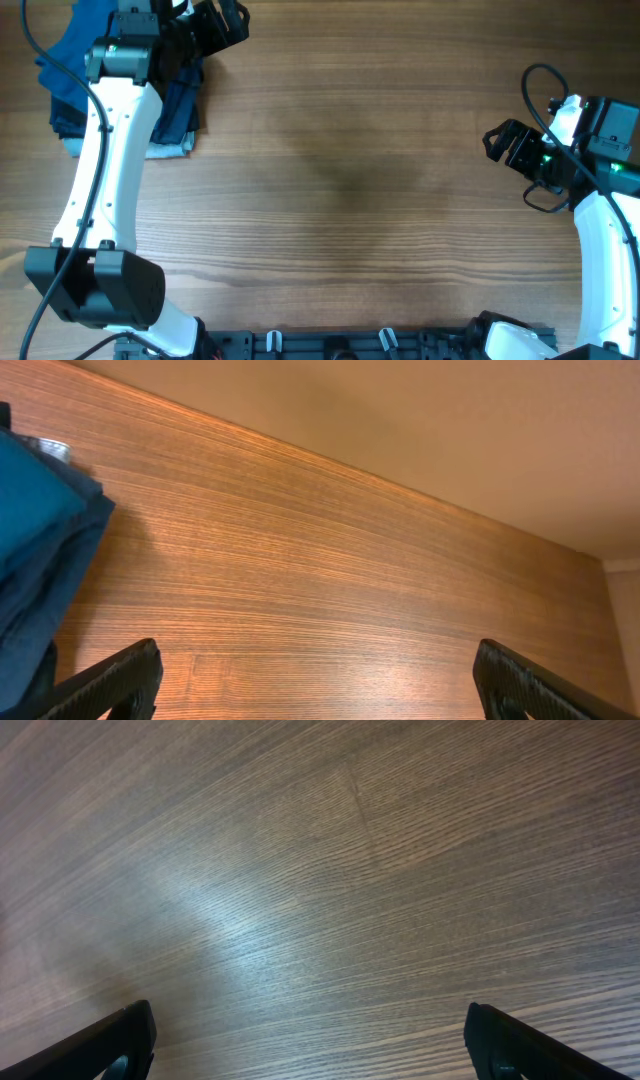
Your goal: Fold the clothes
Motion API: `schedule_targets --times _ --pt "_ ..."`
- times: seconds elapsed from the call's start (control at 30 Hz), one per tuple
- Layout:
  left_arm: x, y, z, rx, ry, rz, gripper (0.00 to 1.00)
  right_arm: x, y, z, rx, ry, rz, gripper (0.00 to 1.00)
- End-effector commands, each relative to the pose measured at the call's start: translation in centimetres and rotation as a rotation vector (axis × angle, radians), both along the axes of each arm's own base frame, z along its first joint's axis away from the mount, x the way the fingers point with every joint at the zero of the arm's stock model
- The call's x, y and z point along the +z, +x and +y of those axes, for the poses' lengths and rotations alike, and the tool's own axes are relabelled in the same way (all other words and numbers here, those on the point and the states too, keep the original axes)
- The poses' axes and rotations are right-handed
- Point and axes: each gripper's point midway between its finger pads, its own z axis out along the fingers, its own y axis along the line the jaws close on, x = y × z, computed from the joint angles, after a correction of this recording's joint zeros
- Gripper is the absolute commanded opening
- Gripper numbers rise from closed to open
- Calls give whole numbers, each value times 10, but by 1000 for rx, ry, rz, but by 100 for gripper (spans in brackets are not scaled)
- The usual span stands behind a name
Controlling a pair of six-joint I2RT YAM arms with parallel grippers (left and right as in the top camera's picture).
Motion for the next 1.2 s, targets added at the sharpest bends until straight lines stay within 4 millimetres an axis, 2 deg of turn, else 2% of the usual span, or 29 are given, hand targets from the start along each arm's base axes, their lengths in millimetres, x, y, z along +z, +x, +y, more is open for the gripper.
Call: schedule_targets --times 0.0,0.2,0.23,0.3,0.33,0.37,0.4,0.43,0.47,0.5,0.57,0.6,0.67,0.73,0.77,0.83,0.87,0.97,1.17 --pt "-4 2 2 10 18 5 100 -4 -2 -2 -12 -10 11 100" --pt "-4 2 2 10 17 5 100 -4 -2 -2 -13 -9 13 100" --pt "-4 2 2 10 18 5 100 0 -2 -2 -13 -14 -2 99" --pt "-4 2 2 10 18 5 100 24 -5 5 5 -41 -81 99" --pt "-4 2 2 10 17 5 100 42 -7 8 15 -75 -144 100" --pt "-4 2 2 10 17 5 100 87 -12 23 46 -150 -312 99" --pt "-4 2 2 10 17 5 100 105 -12 30 63 -172 -388 99" --pt "-4 2 2 10 17 5 100 132 -13 40 82 -207 -508 99" --pt "-4 2 2 10 18 5 100 168 -22 56 107 -239 -680 99" --pt "-4 2 2 10 18 5 100 191 -32 65 118 -249 -808 99" --pt "-4 2 2 10 18 5 100 215 -57 73 118 -250 -995 99" --pt "-4 2 2 10 18 5 100 219 -69 73 108 -251 -1070 99" --pt "-4 2 2 10 17 5 100 209 -88 72 91 -256 -1191 99" --pt "-4 2 2 10 17 5 100 190 -95 71 80 -260 -1238 100" --pt "-4 2 2 10 18 5 100 173 -96 71 78 -260 -1254 99" --pt "-4 2 2 10 18 5 100 140 -94 71 75 -259 -1276 99" --pt "-4 2 2 10 18 5 100 130 -93 71 72 -260 -1297 99" --pt "-4 2 2 10 17 5 100 108 -91 71 66 -261 -1331 99" --pt "-4 2 2 10 17 5 100 63 -78 69 66 -267 -1212 100"
